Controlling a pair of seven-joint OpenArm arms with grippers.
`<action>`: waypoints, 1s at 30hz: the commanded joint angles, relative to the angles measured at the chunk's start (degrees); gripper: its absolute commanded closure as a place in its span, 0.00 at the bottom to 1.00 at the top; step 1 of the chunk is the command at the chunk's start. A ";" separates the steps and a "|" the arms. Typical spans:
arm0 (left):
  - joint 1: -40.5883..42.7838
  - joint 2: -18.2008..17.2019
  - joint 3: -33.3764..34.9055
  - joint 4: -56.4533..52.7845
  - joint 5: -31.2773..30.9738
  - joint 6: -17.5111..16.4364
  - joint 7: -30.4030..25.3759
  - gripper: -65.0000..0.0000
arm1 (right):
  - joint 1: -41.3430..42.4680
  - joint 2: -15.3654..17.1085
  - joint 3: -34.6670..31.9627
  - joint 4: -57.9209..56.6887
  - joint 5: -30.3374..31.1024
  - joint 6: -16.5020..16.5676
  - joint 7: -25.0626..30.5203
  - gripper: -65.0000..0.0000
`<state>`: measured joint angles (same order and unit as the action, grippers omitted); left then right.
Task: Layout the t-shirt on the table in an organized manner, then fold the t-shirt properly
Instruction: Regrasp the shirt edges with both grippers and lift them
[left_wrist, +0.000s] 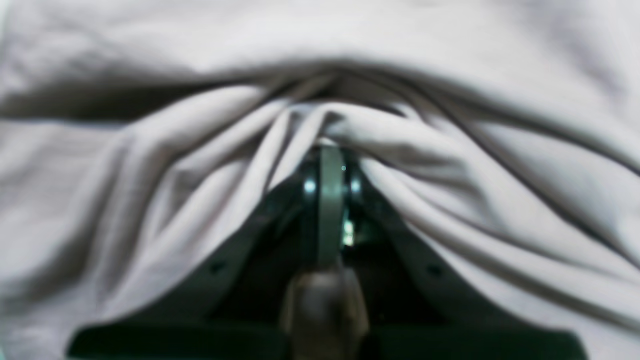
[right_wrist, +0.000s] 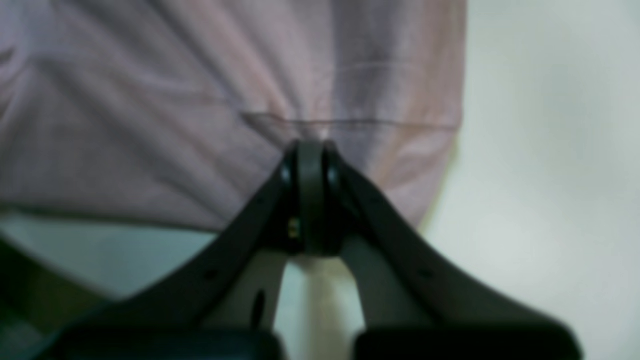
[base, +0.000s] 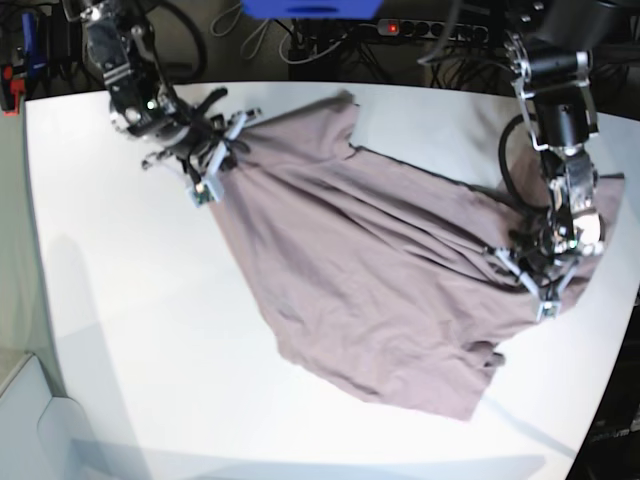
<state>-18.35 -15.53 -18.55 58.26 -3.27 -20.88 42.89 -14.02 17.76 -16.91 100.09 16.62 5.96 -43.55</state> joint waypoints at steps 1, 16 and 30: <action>-2.71 -1.39 0.48 1.21 0.15 0.18 -1.27 1.00 | -1.06 0.31 0.07 2.19 0.04 -0.11 -0.01 1.00; 8.02 -3.15 1.10 28.73 -0.03 0.09 10.69 1.00 | 2.37 1.89 4.38 14.59 0.04 -0.11 -0.01 1.00; 18.74 -1.31 -7.17 14.49 -0.03 0.09 -0.92 1.00 | 31.82 -10.51 4.82 -14.42 0.04 -0.11 -0.01 1.00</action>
<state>-0.12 -16.19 -25.52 72.71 -4.99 -21.26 39.46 16.49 7.16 -12.25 84.49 16.43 5.69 -44.73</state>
